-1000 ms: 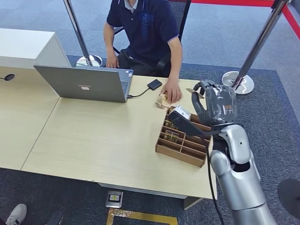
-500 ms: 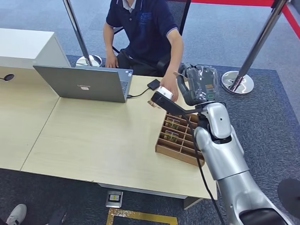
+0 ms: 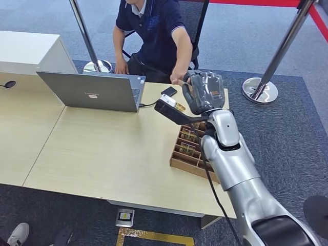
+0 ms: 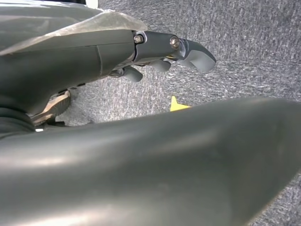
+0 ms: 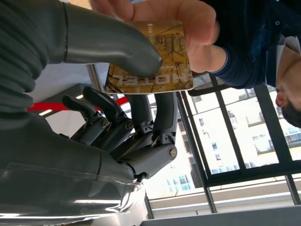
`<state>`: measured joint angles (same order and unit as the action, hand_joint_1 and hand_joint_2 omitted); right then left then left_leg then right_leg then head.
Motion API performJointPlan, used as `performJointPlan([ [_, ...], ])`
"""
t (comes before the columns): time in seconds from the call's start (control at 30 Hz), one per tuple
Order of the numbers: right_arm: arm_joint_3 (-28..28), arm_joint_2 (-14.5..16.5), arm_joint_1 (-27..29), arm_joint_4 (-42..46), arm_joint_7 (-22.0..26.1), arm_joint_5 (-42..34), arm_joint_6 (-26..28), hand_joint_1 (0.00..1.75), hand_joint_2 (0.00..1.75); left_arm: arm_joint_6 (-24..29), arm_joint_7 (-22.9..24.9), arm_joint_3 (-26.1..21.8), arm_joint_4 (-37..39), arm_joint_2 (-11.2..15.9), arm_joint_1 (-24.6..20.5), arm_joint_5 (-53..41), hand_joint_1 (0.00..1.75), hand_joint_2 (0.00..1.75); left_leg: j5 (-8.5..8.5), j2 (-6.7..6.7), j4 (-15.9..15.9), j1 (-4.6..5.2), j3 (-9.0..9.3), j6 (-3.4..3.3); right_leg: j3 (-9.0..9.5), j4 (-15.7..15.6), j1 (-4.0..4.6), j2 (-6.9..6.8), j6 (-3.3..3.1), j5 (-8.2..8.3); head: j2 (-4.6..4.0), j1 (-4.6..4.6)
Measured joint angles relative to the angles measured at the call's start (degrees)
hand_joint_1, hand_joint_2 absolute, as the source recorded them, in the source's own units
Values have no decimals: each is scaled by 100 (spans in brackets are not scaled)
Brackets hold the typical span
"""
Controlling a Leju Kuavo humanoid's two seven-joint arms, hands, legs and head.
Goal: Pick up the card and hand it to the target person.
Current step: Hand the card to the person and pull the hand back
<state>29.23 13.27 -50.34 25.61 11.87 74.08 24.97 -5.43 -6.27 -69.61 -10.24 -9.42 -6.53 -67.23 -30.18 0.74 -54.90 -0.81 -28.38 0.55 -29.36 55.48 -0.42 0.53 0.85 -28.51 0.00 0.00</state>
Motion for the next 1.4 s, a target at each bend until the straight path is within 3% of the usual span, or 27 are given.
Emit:
performJointPlan([
  [0.2,-94,15,64,40,-6,-103,85,173,175,7,-3,-19,-4,-10,-30,25,0,0,-1,6,1,-1,0,1,3,-2,1,-5,1,-2,0,0],
  [0.23,-157,16,118,104,0,-177,108,158,175,12,-8,-29,-4,-12,-25,36,0,0,0,7,1,-2,1,0,3,-3,1,-5,1,-2,0,0],
  [0.33,-426,-21,435,592,50,-497,219,29,175,30,-23,-64,-7,-11,9,73,0,0,-1,9,3,-2,3,1,6,-5,2,-7,1,-2,0,0],
  [0.37,-520,-71,640,948,61,-612,239,0,175,38,-27,-75,-9,-11,24,86,0,0,-1,10,4,-3,4,1,8,-7,2,-8,1,-3,0,0],
  [0.53,-885,-423,2114,3409,14,-1013,110,0,175,70,-43,-75,-24,-10,61,90,0,0,0,29,9,-7,7,0,20,-18,7,-27,0,-7,0,0],
  [0.77,-1200,-1001,4884,7058,184,-2096,-588,0,175,33,18,-72,-61,47,108,89,0,0,-11,61,11,-9,8,-2,34,-31,13,-55,7,-27,0,0],
  [0.93,-1776,-968,6480,8661,301,-3104,-831,0,175,32,98,-135,-78,41,140,148,0,0,-36,64,6,-5,11,1,32,-23,9,-55,0,-47,0,0],
  [1.07,-2630,-570,7203,9188,124,-3684,-1141,0,175,63,174,-239,-97,7,161,251,0,0,-54,60,3,-3,20,2,38,-17,6,-45,1,-68,0,0],
  [1.2,-4157,36,7446,8465,-409,-3541,-1743,0,0,129,323,-363,-116,-25,189,354,0,0,-59,49,14,-3,41,5,51,-22,6,-38,-5,-69,0,0],
  [1.3,-5649,533,7037,7194,-237,-3148,-2193,0,0,200,388,-479,-129,-69,216,450,0,0,-53,44,26,-7,56,4,65,-37,10,-33,-7,-62,0,0],
  [1.4,-6571,603,6391,5683,-280,-2644,-2455,0,0,248,340,-562,-140,-106,236,524,0,0,-51,29,31,-10,64,4,70,-43,11,-17,-6,-54,0,0],
])
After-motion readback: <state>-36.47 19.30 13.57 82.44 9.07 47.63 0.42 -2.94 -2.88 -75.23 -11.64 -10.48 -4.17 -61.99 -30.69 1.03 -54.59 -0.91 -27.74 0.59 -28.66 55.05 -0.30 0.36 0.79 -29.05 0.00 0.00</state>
